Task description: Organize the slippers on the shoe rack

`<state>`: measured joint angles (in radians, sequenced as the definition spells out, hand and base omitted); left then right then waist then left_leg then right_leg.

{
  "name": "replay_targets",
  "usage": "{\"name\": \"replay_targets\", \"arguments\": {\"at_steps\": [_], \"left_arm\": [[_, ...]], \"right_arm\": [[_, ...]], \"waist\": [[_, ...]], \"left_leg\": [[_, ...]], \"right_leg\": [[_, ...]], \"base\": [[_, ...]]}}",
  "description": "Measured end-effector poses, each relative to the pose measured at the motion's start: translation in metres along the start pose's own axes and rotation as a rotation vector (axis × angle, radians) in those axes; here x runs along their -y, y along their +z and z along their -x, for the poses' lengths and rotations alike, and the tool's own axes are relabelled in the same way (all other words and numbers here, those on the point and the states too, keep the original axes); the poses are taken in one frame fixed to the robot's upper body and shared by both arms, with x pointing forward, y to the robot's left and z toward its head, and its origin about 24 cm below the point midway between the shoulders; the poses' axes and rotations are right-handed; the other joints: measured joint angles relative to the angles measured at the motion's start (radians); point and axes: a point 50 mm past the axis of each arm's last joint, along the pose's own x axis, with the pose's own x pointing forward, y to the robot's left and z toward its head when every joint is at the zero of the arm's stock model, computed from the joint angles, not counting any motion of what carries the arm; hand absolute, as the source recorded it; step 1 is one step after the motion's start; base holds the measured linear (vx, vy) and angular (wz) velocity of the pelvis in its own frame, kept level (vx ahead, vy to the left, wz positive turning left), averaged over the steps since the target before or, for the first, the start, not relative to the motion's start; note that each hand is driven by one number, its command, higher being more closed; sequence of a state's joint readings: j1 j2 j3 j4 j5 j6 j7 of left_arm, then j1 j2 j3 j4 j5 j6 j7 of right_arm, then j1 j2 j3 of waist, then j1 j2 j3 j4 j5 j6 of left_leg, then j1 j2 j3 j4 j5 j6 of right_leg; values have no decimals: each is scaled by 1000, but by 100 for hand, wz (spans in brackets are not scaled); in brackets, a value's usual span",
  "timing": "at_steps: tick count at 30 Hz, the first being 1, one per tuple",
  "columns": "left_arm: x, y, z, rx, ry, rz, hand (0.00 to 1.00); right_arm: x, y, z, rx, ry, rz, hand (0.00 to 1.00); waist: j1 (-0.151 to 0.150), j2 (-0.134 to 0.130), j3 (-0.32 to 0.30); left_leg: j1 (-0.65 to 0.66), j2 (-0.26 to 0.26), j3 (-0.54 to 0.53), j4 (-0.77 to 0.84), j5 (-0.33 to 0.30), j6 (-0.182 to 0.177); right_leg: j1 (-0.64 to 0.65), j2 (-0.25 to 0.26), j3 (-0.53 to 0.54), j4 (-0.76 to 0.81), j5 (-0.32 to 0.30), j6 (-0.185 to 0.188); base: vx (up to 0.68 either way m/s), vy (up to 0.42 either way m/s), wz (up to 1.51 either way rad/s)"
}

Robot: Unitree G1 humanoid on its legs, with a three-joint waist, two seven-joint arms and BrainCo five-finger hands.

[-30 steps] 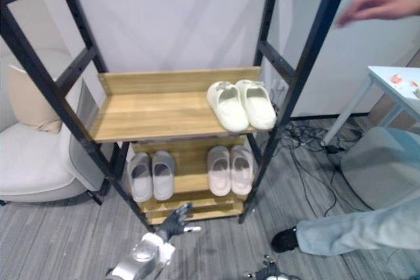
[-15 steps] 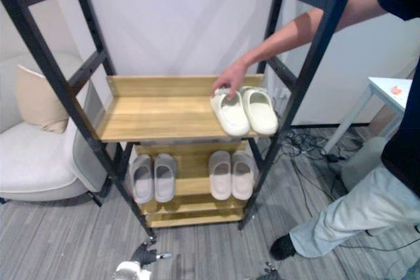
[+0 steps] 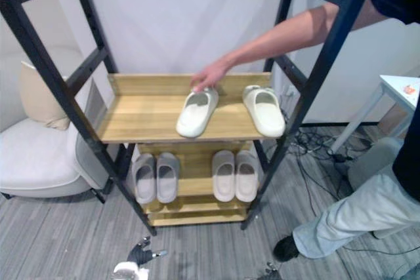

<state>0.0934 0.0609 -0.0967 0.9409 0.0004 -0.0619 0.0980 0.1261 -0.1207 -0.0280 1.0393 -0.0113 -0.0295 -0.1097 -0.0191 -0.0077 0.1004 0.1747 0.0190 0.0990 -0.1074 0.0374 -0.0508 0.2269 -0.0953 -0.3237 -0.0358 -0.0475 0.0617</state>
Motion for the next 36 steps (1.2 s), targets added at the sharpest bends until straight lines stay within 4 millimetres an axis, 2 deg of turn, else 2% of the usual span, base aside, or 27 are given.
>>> {"name": "replay_targets", "arguments": {"at_steps": [4, 15, 18, 23, 25, 28, 29, 34, 36], "left_arm": [[1, 0, 0, 1, 2, -2, 0], [6, 3, 0, 16, -23, -54, 0], [17, 11, 1, 56, -74, -106, 0], [50, 21, 7, 126, -219, -206, 0], [69, 35, 13, 198, -302, -233, 0], [87, 53, 22, 298, -387, -257, 0], [88, 55, 23, 306, -393, -259, 0], [119, 95, 51, 505, -572, -245, 0], [123, 104, 56, 546, -598, -222, 0]], "right_arm": [[1, 3, -1, 9, -2, 30, 0], [2, 3, -1, 10, -4, 31, 0], [4, 3, -1, 10, -7, 34, 0], [6, 1, -1, 7, -12, 40, 0], [8, 1, -1, 8, -12, 46, 0], [8, 2, -1, 11, -8, 62, 0], [8, 2, -1, 12, -7, 66, 0], [10, 1, -1, 11, -7, 85, 0], [10, 1, -1, 11, -8, 87, 0]], "waist": [[0, 9, 5], [0, 12, 7], [0, 17, 9], [-1, 20, 13], [-1, 25, 17], [-1, 26, 17], [-2, 26, 16], [-5, 38, 8], [-7, 39, 1]], "left_leg": [[1, 2, 0, -2, 0, 0], [2, 8, 7, -2, -6, -9], [1, 10, 16, -2, -7, -9], [1, 13, 28, -2, -9, -8], [0, 18, 28, 3, -10, -9], [0, 20, 29, 3, -11, -11], [0, 20, 29, 3, -11, -11], [-6, 26, 29, 3, -13, -13], [-13, 27, 29, 3, -13, -13]], "right_leg": [[0, 1, 0, 3, -2, -2], [-7, 4, 9, 13, -9, -3], [-12, 6, 17, 13, -9, -4], [-17, 9, 29, 10, -9, -5], [-17, 11, 29, 10, -9, -6], [-18, 17, 30, 10, -11, -9], [-18, 17, 30, 9, -11, -9], [-20, 24, 30, 0, -10, -14], [-26, 26, 30, -3, -9, -16]], "base": [[0, 0, 0], [-2, 0, 0], [7, 3, -10], [11, 1, -7], [0, 0, 0], [0, 0, 0], [0, 0, 0], [0, 0, 0], [0, 0, 0]]}}
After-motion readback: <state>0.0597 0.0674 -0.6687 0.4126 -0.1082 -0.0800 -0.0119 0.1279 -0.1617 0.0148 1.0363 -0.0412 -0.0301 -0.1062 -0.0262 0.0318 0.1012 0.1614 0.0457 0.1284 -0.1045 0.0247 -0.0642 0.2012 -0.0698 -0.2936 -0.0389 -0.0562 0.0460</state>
